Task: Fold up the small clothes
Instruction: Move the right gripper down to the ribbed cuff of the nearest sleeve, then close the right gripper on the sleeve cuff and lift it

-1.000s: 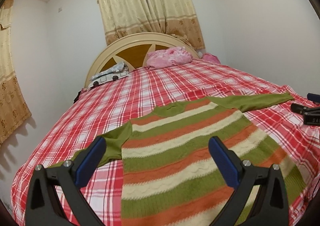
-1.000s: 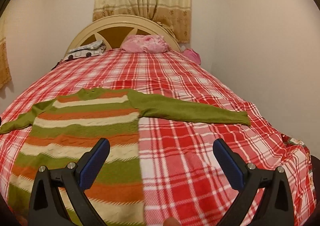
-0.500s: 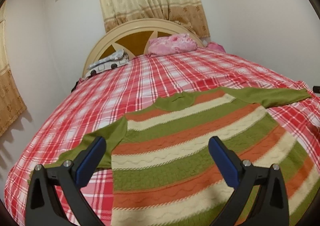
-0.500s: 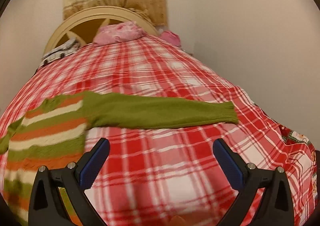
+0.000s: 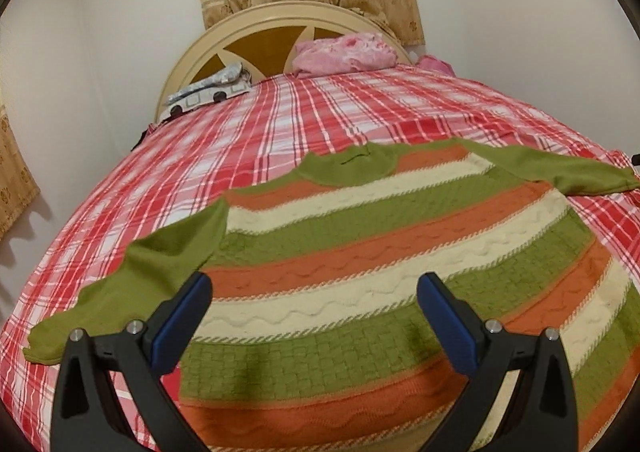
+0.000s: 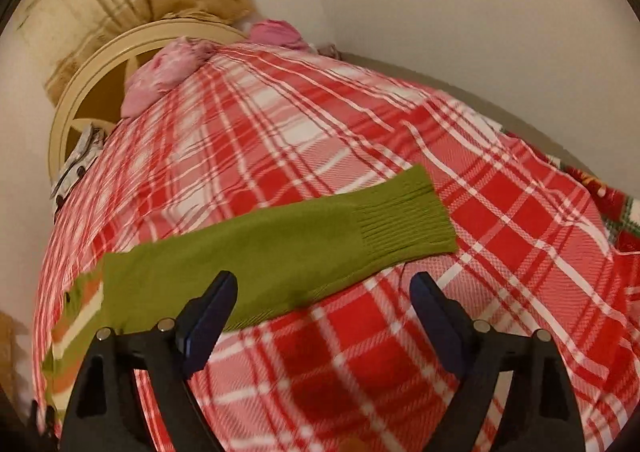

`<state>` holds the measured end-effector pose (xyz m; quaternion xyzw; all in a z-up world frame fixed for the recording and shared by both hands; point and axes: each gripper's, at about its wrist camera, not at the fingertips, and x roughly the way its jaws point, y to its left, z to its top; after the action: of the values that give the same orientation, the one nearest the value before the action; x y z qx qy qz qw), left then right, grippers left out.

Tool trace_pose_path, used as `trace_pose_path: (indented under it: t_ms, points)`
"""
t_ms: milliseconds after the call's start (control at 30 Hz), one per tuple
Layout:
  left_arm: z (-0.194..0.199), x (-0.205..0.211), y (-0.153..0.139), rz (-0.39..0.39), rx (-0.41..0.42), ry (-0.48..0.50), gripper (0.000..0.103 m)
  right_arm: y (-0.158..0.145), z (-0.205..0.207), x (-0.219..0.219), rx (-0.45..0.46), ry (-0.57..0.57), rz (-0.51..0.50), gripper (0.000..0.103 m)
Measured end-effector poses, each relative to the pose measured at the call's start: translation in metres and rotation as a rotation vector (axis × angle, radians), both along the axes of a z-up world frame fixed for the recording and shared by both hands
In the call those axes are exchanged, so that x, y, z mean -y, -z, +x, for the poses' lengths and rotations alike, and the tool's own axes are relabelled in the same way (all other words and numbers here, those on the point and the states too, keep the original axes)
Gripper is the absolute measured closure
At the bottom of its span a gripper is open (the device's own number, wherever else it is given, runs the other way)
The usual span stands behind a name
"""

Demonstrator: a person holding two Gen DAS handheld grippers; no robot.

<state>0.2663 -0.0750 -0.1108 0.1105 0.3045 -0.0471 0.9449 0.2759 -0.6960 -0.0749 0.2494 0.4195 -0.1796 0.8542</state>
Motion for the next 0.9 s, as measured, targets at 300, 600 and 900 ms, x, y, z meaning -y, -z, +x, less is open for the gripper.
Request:
trace_pose_path:
  t_ms: [300,600,900]
  points:
    - [0.007,-0.007,0.008,-0.031,-0.029,-0.008,0.0,0.031,0.023,0.029,-0.053,0.081,0.122,0.033]
    - [0.008,-0.01,0.01,-0.062,-0.036,0.005,0.0,0.031,0.037,0.037,-0.028,0.135,0.059,0.089]
    - [0.008,-0.015,0.008,-0.093,-0.034,0.002,0.0,-0.018,0.054,-0.01,0.078,0.01,-0.072,0.094]
